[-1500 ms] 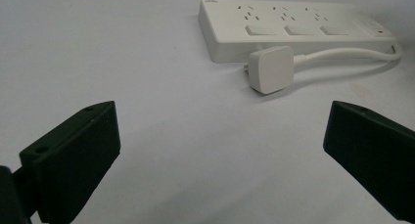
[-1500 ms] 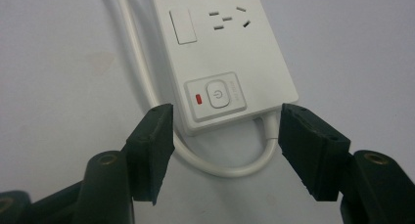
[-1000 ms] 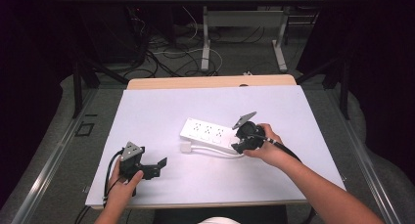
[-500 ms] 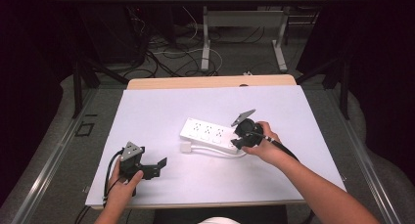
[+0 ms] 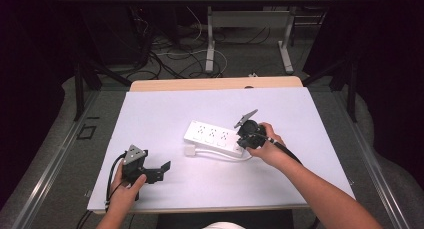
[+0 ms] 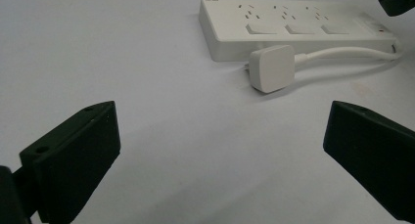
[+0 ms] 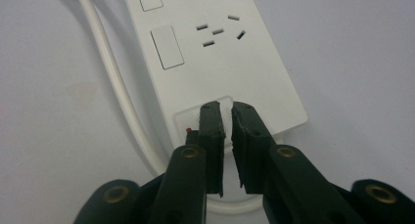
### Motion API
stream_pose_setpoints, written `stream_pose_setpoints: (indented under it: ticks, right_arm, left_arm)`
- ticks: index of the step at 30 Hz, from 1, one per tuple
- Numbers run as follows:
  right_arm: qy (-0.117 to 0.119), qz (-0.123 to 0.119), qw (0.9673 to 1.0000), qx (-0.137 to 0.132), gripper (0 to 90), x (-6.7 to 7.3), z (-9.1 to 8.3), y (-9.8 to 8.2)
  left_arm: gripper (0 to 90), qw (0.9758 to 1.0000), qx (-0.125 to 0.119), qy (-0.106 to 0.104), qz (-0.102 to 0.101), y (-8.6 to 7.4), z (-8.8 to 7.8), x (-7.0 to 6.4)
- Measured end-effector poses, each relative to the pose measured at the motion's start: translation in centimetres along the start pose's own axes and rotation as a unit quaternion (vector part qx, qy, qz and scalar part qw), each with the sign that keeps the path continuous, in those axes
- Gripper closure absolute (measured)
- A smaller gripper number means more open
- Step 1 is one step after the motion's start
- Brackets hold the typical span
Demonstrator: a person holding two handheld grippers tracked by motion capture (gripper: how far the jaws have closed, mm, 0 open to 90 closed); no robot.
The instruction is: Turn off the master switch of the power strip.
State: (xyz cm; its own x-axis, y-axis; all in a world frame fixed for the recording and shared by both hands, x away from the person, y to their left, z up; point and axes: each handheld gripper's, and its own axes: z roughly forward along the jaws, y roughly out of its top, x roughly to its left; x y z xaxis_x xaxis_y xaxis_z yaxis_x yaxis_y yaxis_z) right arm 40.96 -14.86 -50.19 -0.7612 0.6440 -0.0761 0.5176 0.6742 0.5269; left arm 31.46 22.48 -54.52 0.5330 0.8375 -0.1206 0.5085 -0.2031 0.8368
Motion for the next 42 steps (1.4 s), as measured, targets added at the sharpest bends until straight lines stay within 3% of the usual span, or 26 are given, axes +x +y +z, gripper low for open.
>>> stream_pose_setpoints:
  ticks: [1,2,6,11,13,17,20,21,25,26,34,36,37,38,42]
  right_arm:
    - [0.004,-0.002,1.0,0.003,87.7,-0.1,0.1,0.1]
    - [0.007,0.012,0.9999,0.009,89.5,0.1,0.1,0.1]
    - [0.023,0.015,0.9995,0.014,90.0,-0.1,0.5,0.2]
    - [0.022,0.013,0.9994,0.022,90.0,-0.2,0.7,0.3]
    - [0.022,0.026,0.999,0.03,90.0,-0.1,0.7,0.3]
    - [0.023,0.016,0.9993,0.026,90.0,-0.5,1.0,0.4]
    - [0.025,0.033,0.9988,0.027,90.0,-0.4,1.0,0.4]
    - [0.021,0.022,0.9994,0.018,90.0,-0.5,1.2,0.4]
    - [0.023,0.033,0.9989,0.025,90.0,-0.4,1.3,0.4]
    - [0.024,0.02,0.9993,0.023,90.0,-0.5,1.3,0.5]
    - [0.029,0.02,0.9991,0.023,90.0,-0.3,1.4,0.6]
    - [0.035,0.023,0.9989,0.019,90.0,-0.4,1.4,0.5]
    - [0.035,0.03,0.9987,-0.022,90.0,-0.3,2.0,0.3]
    - [0.034,0.025,0.999,0.013,90.0,-0.4,1.5,0.5]
    - [0.033,0.024,0.999,0.018,90.0,-0.4,1.5,0.5]
  left_arm:
    - [0.5,1.0,0.0,0.0,0.0,0.0,0.0,0.0]
    - [0.5,1.0,0.0,0.0,0.0,0.0,0.0,0.0]
    - [0.6,1.0,-0.001,0.0,-0.003,0.0,0.0,0.0]
    - [0.5,1.0,0.0,0.0,-0.001,0.0,0.0,0.0]
    - [0.5,1.0,0.0,0.0,-0.001,0.0,0.0,0.0]
    - [0.5,1.0,-0.002,-0.001,-0.005,0.0,0.0,0.0]
    - [0.5,1.0,0.0,0.0,0.0,0.0,0.0,0.0]
    - [0.5,1.0,0.0,0.0,-0.001,0.0,0.0,0.0]
    - [0.5,1.0,-0.001,0.001,-0.001,0.0,0.0,0.0]
    - [0.5,1.0,-0.001,0.0,-0.004,0.0,0.0,0.0]
    - [0.5,1.0,-0.002,0.001,-0.001,0.0,0.0,0.0]
    - [0.5,1.0,-0.002,0.001,-0.002,0.0,-0.1,0.0]
    - [0.5,1.0,-0.002,0.001,-0.001,0.0,-0.1,0.0]
    - [0.6,1.0,-0.002,0.001,-0.002,0.0,-0.1,0.0]
    - [0.5,1.0,-0.001,0.001,-0.001,0.0,0.0,0.0]
